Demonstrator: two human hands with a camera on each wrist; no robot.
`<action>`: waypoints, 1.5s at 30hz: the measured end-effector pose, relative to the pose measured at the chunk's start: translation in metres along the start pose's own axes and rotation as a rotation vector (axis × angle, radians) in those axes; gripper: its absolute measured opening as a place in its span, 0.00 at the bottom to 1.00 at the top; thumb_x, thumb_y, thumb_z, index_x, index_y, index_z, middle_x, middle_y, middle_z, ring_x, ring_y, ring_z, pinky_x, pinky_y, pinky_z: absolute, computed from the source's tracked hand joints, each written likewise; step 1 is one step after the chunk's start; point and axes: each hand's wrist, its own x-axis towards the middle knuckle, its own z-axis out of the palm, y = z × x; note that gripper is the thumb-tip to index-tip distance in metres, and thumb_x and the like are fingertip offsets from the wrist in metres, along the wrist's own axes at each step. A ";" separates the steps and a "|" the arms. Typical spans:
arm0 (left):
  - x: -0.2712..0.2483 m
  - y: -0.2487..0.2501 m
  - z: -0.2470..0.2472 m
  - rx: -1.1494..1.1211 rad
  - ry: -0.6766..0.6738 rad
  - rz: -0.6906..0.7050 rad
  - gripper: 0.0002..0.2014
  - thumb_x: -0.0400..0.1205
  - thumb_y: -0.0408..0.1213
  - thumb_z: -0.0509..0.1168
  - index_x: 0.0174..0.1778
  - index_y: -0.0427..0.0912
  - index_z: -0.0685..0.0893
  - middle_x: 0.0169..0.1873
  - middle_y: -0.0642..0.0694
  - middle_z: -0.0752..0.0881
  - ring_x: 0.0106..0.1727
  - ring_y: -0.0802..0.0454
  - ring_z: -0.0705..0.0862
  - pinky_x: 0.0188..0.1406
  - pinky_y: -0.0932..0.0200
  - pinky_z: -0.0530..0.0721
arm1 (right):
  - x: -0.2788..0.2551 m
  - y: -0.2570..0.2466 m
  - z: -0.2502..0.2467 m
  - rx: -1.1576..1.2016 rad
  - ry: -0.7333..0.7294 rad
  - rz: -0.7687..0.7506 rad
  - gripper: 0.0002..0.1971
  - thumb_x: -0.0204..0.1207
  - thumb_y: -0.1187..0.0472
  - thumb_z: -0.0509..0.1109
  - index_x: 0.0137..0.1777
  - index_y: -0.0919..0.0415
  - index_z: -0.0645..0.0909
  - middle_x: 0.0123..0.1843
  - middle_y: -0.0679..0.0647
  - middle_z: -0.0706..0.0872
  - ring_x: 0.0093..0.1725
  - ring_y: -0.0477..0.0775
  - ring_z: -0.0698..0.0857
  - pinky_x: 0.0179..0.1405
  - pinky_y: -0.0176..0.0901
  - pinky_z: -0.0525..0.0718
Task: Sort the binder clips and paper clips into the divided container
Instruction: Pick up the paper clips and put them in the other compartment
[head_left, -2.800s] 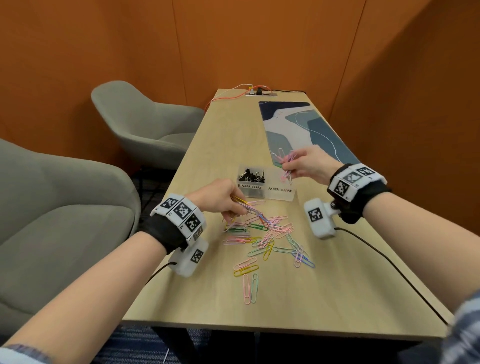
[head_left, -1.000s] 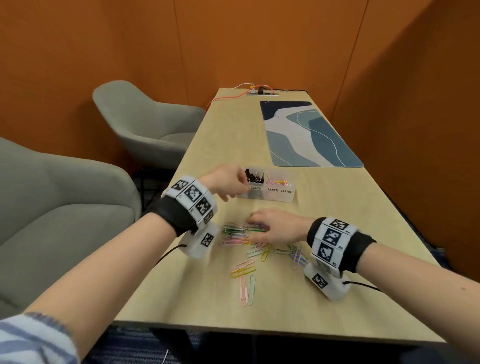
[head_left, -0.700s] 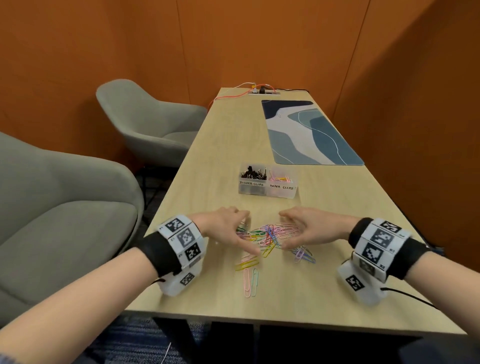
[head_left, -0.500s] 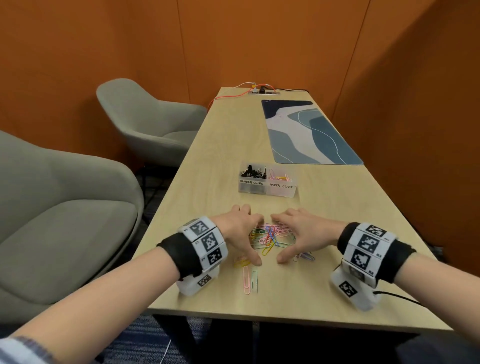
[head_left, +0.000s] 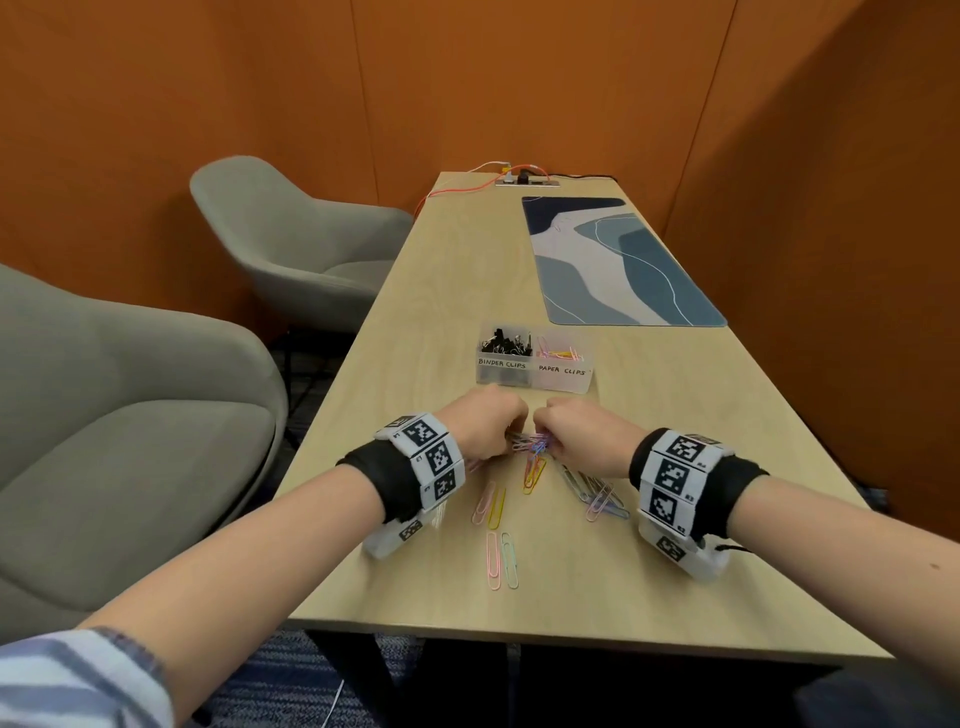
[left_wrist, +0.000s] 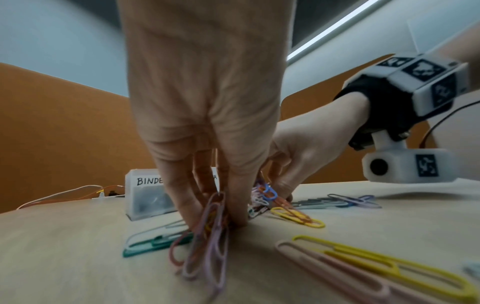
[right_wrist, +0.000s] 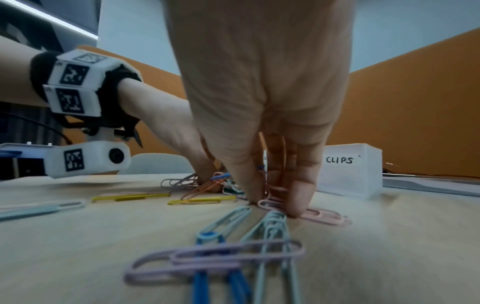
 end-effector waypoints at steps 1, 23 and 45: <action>0.002 -0.002 0.000 -0.006 -0.005 0.003 0.11 0.77 0.34 0.67 0.55 0.40 0.84 0.53 0.39 0.87 0.57 0.40 0.84 0.50 0.55 0.79 | 0.002 0.001 0.000 -0.008 -0.004 -0.002 0.07 0.76 0.67 0.59 0.49 0.65 0.78 0.52 0.64 0.81 0.53 0.65 0.81 0.51 0.55 0.81; 0.049 -0.028 -0.052 -0.735 0.050 -0.186 0.11 0.72 0.29 0.76 0.30 0.40 0.79 0.26 0.45 0.80 0.26 0.50 0.81 0.33 0.58 0.88 | 0.074 0.062 -0.065 0.663 0.220 0.453 0.03 0.71 0.72 0.72 0.37 0.66 0.83 0.39 0.65 0.88 0.29 0.53 0.86 0.40 0.46 0.90; 0.121 0.004 -0.053 -0.465 0.233 -0.248 0.08 0.74 0.35 0.72 0.46 0.35 0.90 0.39 0.44 0.87 0.42 0.48 0.83 0.41 0.59 0.79 | -0.027 0.085 -0.029 0.605 0.251 0.307 0.09 0.76 0.66 0.66 0.47 0.57 0.87 0.47 0.51 0.87 0.45 0.50 0.82 0.38 0.38 0.81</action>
